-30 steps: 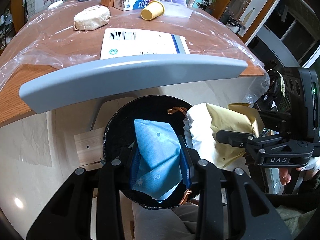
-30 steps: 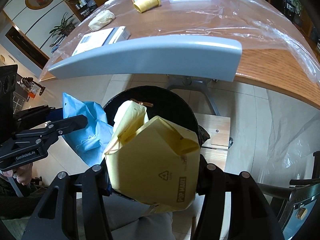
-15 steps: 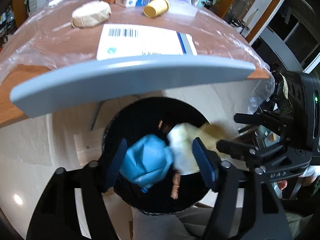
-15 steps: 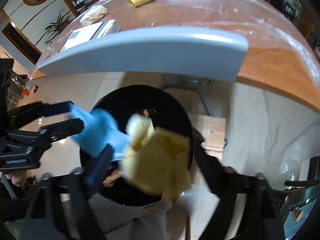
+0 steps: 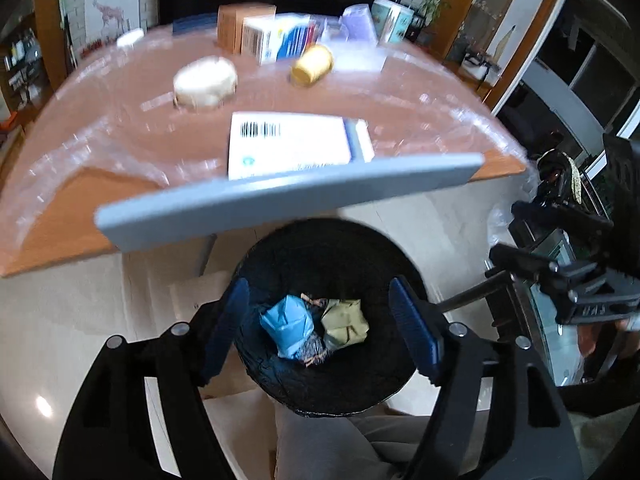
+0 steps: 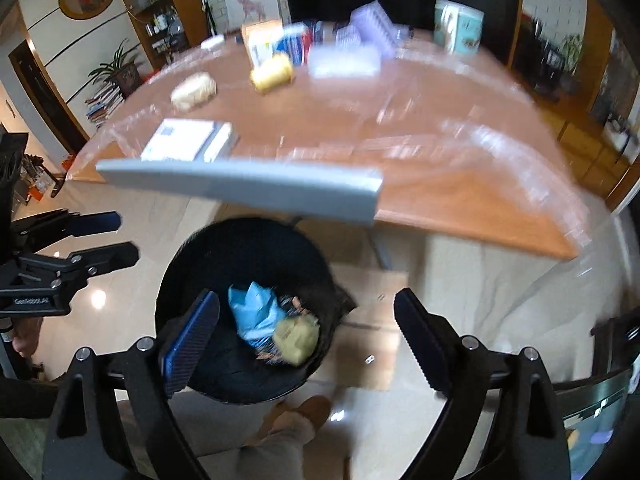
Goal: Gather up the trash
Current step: 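Grasp the white medicine box with the left tool while the right tool grasps the translucent plastic box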
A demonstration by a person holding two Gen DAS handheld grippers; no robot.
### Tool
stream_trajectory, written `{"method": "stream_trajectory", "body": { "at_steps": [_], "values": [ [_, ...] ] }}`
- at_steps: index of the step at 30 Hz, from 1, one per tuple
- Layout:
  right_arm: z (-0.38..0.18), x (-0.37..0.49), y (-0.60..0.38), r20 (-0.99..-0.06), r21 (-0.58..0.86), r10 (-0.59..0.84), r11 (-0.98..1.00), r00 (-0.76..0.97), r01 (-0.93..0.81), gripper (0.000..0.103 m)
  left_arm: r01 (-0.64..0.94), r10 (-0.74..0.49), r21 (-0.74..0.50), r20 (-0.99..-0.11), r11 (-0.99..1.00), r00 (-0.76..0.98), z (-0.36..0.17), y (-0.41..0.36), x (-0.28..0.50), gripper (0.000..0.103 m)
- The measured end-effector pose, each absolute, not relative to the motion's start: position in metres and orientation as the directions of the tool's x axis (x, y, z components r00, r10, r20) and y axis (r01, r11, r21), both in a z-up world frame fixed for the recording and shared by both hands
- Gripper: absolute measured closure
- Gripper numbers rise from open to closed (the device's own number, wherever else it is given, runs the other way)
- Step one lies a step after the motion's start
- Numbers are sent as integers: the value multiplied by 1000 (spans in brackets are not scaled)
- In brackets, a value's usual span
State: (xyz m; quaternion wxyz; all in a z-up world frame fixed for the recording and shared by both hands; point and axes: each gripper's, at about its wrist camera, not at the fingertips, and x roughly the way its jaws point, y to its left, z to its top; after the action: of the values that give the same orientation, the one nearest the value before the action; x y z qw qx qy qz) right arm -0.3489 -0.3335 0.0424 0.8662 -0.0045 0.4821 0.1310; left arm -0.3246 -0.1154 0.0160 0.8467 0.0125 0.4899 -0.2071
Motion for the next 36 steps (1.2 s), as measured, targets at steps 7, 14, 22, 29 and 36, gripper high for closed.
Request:
{"method": "stream_trajectory", "body": {
  "at_steps": [7,14,22,29,36],
  "values": [
    [94,-328,-346,-753,84,207,972,625,-220,5,325,-345,-186,-763,927,547,64,-112,-312,7],
    [115,-272,-336,-737,25,175,972,652,-232,4,293,-326,-193,-789,937,522,69,-127,-272,7],
    [105,-207,-325,-779,31,191,963,598,-268,4,326,-283,-141,-849,935,446,45,-149,-248,7],
    [83,-165,-308,-818,0,167,957,550,-291,4,316,-259,-131,-876,940,406,31,-155,-233,7],
    [64,-132,-297,-845,-14,142,958,516,-286,4,312,-232,-109,-890,944,393,25,-161,-225,7]
  ]
}}
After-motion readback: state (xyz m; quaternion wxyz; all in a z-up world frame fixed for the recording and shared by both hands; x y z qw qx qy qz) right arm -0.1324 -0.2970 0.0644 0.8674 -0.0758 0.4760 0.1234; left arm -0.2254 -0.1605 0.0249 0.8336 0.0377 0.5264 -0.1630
